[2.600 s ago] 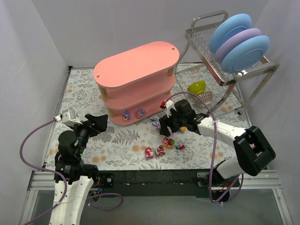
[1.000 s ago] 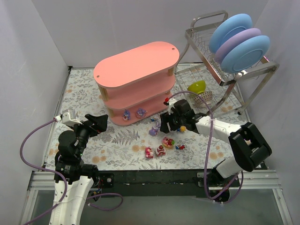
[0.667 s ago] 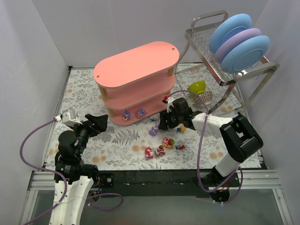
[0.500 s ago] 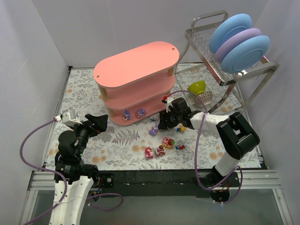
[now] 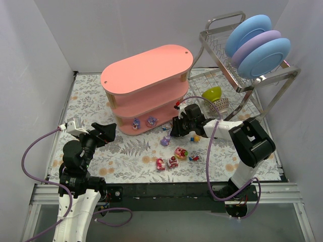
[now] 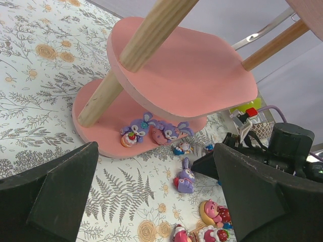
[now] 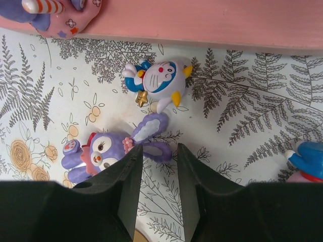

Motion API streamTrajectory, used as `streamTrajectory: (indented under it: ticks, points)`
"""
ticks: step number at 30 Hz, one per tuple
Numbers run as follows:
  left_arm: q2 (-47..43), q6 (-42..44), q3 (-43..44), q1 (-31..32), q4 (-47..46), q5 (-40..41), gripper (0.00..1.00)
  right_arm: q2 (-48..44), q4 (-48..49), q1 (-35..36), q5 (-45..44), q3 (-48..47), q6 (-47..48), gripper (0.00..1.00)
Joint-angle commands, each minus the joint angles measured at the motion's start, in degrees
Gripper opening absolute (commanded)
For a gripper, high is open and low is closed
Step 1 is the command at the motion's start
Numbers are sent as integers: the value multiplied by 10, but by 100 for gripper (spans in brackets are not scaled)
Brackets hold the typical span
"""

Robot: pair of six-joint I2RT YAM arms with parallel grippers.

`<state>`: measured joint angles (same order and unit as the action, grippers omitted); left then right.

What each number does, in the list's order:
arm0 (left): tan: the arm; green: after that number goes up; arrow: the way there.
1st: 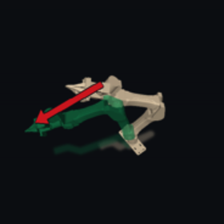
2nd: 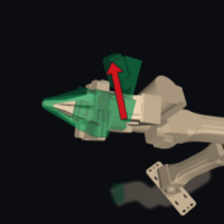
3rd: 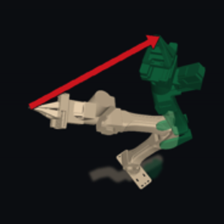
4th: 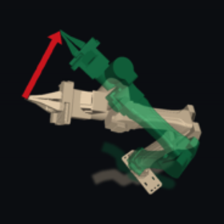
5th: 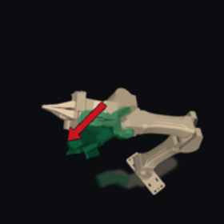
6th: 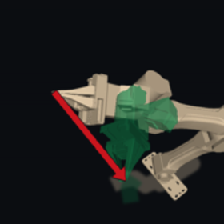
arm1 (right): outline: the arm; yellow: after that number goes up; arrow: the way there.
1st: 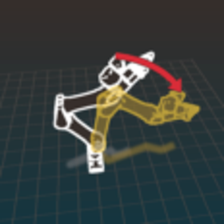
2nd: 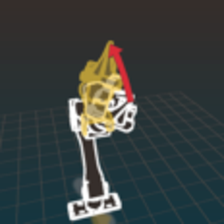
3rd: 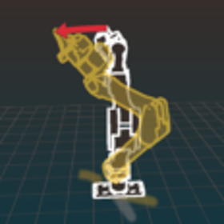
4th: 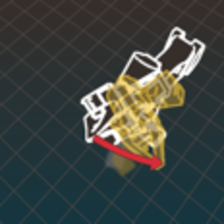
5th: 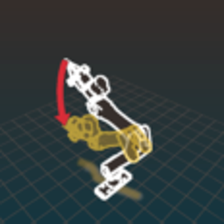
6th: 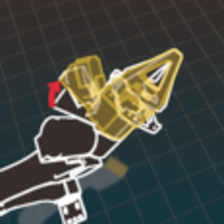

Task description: Place and organize the plastic toys onto the shelf

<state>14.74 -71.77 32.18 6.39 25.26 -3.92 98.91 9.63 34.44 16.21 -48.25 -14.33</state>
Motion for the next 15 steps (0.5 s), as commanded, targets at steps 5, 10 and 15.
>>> streamTrajectory:
  ticks: [5,10,15]
  points:
    - [0,8,-5,1,-2,-8,98,0,-11,-2,16,-5,-3,40]
    - [0,8,-5,1,-2,-6,98,2,-12,-2,25,-7,-3,32]
    - [0,8,-5,1,-2,-7,98,-2,-8,-2,29,-5,-1,18]
